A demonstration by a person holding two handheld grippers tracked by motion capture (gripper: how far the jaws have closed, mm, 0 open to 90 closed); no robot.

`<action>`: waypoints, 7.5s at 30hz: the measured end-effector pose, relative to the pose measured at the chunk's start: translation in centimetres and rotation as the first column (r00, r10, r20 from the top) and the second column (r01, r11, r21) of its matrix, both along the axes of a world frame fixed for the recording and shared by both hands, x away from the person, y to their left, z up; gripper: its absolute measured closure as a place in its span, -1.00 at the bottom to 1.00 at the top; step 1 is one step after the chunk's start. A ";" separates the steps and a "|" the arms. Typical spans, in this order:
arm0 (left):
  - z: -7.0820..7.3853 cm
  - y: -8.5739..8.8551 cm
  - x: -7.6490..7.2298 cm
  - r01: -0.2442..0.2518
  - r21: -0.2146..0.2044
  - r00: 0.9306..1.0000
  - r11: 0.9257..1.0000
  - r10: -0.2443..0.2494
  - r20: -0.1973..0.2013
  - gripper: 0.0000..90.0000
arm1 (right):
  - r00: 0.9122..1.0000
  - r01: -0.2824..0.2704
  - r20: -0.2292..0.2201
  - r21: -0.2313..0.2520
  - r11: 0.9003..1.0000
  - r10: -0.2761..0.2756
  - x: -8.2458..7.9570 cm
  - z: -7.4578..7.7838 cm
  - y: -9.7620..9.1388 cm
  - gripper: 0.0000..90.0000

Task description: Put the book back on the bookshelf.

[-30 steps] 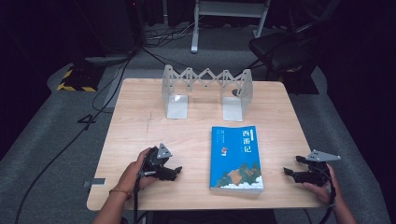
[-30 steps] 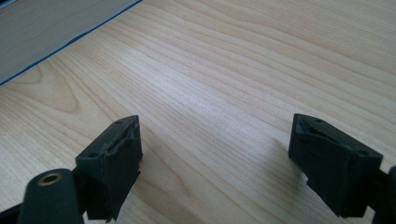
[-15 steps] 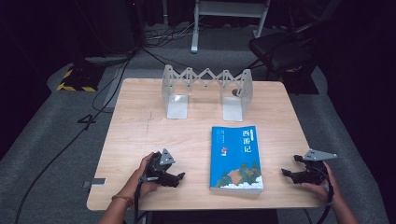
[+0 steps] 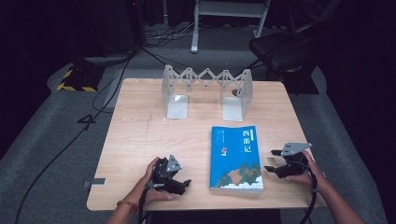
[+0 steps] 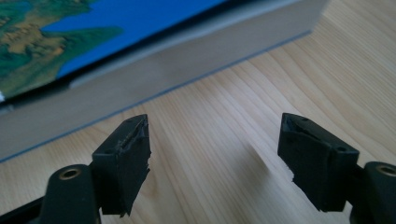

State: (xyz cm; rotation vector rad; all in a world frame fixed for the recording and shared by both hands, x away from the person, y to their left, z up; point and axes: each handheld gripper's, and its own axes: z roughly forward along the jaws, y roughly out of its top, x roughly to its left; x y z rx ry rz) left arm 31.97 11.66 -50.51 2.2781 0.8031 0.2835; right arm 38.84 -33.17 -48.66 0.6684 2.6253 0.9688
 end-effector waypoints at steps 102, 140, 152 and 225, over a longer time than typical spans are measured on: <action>0.1 -4.3 2.6 0.067 0.036 0.997 0.997 -0.068 0.033 -0.99 | 0.994 -0.089 -0.067 0.034 0.995 0.091 -0.7 0.0 3.1 -0.27; 3.3 -12.5 -0.5 0.241 -0.003 0.966 0.971 -0.240 0.094 -0.38 | 1.000 0.000 0.008 0.162 0.987 -0.001 0.1 5.8 6.1 -0.34; 3.7 -13.8 -0.1 0.196 -0.004 0.966 0.981 -0.192 0.175 0.28 | 1.000 0.013 0.013 0.199 0.980 -0.016 0.4 5.8 6.5 -0.41; 7.4 -4.3 1.9 0.072 0.032 0.967 0.997 -0.078 0.243 -0.10 | 0.925 -0.242 0.287 -0.058 0.969 0.248 0.2 3.4 13.2 0.63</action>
